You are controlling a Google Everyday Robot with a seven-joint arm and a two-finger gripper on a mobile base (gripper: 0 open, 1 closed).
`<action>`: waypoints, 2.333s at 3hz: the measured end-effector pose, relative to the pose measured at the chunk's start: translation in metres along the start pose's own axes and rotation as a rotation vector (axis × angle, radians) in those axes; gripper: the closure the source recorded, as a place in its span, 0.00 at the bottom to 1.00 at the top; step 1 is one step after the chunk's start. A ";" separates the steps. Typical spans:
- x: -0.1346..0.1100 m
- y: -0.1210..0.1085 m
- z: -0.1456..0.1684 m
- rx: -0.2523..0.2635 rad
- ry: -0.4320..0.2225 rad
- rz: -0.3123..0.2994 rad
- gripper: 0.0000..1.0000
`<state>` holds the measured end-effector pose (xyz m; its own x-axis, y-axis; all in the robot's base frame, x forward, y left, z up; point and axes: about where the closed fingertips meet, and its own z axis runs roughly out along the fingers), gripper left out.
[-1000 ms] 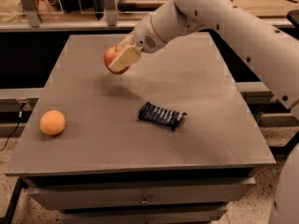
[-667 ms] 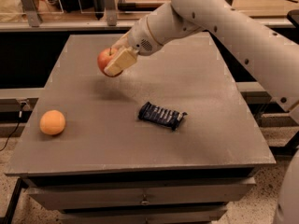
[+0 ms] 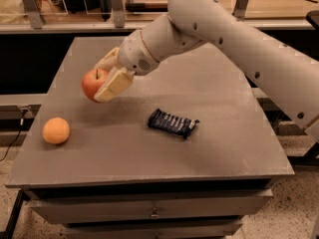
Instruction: Move apple near orange
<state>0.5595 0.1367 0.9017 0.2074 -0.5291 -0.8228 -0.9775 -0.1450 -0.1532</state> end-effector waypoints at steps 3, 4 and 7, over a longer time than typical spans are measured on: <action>0.007 0.044 0.037 -0.148 -0.030 -0.032 0.89; 0.007 0.044 0.039 -0.152 -0.030 -0.034 0.66; 0.004 0.048 0.045 -0.165 -0.031 -0.038 0.00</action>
Offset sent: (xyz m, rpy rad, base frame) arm -0.0465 0.0181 -0.0369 -0.0002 0.0624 0.1570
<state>0.5122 0.1651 0.8666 0.2406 -0.4949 -0.8350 -0.9489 -0.3010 -0.0951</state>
